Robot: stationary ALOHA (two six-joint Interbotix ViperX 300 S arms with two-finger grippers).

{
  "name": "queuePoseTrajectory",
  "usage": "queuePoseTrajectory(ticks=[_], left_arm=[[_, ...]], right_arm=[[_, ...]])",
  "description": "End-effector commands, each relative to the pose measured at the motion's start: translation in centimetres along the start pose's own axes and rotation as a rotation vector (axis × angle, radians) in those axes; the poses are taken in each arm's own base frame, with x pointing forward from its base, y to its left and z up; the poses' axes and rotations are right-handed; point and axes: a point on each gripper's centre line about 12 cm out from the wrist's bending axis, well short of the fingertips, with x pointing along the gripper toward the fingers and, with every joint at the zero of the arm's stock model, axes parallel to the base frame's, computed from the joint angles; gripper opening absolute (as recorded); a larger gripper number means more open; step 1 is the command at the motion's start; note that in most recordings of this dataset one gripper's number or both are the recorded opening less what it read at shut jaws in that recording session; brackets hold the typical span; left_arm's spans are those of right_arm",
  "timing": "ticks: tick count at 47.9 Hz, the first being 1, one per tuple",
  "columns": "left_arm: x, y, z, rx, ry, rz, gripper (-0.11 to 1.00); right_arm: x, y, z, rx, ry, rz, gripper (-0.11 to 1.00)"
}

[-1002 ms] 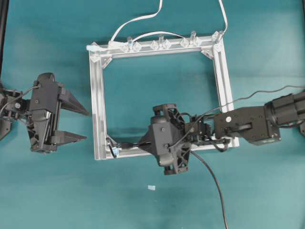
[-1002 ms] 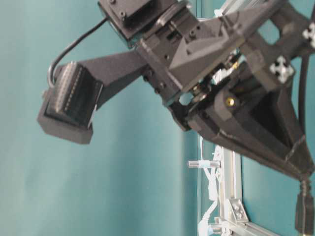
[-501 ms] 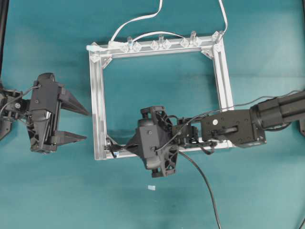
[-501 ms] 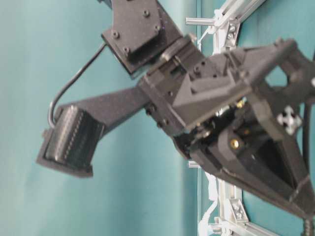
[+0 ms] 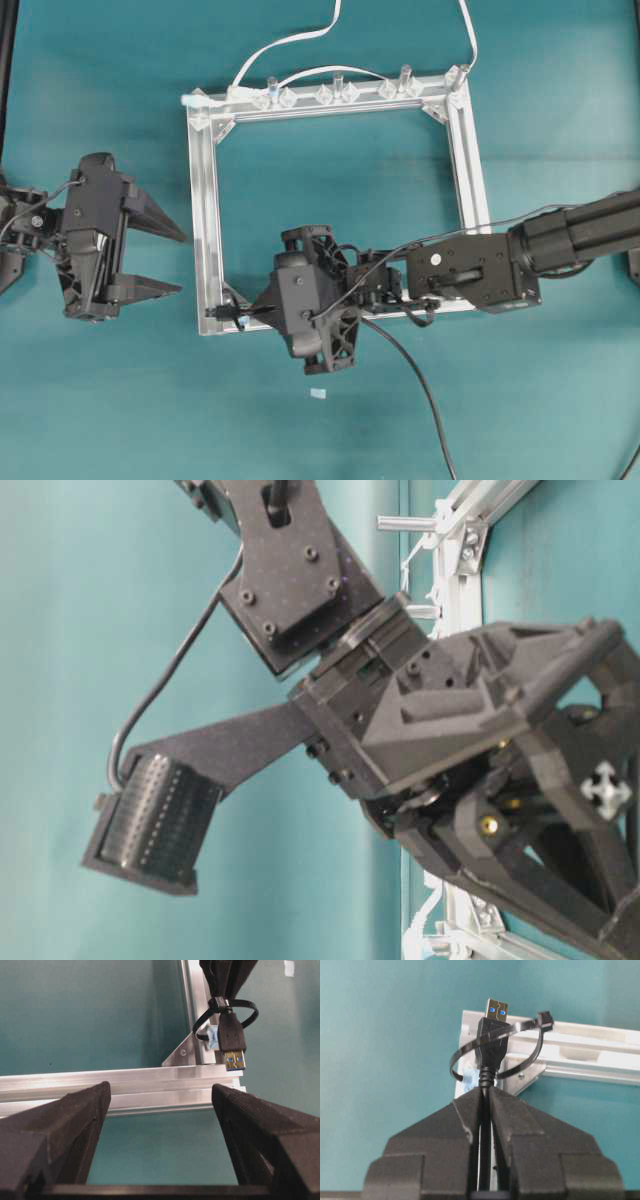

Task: Insert the wire through the string loop located on the left side.
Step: 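Push the USB plug through the black zip-tie loop moving leftward, then move the left gripper in and grasp the plug emerging from the loop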

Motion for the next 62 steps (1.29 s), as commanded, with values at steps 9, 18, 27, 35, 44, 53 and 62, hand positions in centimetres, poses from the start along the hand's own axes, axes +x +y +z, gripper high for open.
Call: queuePoseTrajectory(ticks=[9,18,27,35,44,53,62], left_arm=[[-0.1,-0.2,0.6,-0.003,-0.019,-0.007,0.83],[0.0,-0.2,0.5,-0.002,-0.018,-0.007,0.83],[-0.1,-0.2,0.5,-0.002,-0.017,-0.008,0.83],[-0.1,-0.2,0.5,-0.001,-0.017,-0.008,0.83],[-0.1,-0.5,0.5,0.003,-0.016,-0.015,0.83],[-0.1,-2.3,0.5,0.043,-0.013,-0.074,0.83],[-0.1,-4.3,-0.3,0.011,0.019,-0.134,0.83]], right_arm=[[-0.1,0.1,2.4,-0.003,-0.064,0.003,0.07],[0.2,0.2,2.7,-0.003,-0.070,0.004,0.07],[0.5,0.2,2.8,-0.003,-0.073,0.005,0.07],[0.5,0.2,2.8,-0.003,-0.073,0.005,0.07],[0.5,0.2,2.8,-0.003,-0.075,0.005,0.07],[0.5,0.2,2.8,-0.003,-0.075,0.005,0.07],[0.5,0.2,2.8,-0.003,-0.073,0.005,0.07]])
